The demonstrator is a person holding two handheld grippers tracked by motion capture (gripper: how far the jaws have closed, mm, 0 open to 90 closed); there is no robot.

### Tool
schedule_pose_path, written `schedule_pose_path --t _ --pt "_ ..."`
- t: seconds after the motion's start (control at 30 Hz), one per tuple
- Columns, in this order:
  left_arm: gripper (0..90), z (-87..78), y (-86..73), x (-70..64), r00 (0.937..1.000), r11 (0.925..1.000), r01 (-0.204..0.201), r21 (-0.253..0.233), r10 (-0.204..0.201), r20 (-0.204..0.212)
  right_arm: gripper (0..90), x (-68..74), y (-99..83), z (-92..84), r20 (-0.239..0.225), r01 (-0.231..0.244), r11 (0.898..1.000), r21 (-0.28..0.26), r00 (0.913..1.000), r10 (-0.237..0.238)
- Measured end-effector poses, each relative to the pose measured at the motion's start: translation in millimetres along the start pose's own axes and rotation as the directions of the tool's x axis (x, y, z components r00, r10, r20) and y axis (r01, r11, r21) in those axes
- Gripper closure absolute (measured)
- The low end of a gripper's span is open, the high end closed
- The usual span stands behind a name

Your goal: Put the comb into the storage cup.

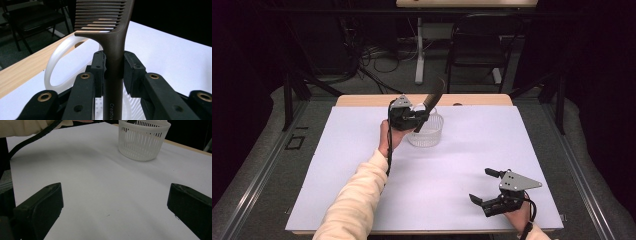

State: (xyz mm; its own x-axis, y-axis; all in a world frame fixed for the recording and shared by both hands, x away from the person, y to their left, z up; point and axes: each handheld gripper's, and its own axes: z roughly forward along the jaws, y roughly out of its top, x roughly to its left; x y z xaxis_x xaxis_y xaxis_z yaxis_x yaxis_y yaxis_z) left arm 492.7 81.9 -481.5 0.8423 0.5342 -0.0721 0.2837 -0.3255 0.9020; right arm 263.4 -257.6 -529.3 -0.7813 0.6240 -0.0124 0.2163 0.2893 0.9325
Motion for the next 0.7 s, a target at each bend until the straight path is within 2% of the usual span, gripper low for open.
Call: schedule_pose_path --t 0.4,0.7 --pt "72.7 3.9 -1.8 0.0 1.0 0.9997 -0.008 0.022 0.008 0.003 0.0 -0.1 -0.1 0.1 0.001 0.0 1.0 -0.002 1.0 0.0" --pt "72.7 6.5 -1.5 0.4 0.9992 0.9984 -0.038 0.041 0.038 -0.007 0.0 -0.3 -0.1 0.1 0.0 0.0 1.0 0.0 1.0 0.0"
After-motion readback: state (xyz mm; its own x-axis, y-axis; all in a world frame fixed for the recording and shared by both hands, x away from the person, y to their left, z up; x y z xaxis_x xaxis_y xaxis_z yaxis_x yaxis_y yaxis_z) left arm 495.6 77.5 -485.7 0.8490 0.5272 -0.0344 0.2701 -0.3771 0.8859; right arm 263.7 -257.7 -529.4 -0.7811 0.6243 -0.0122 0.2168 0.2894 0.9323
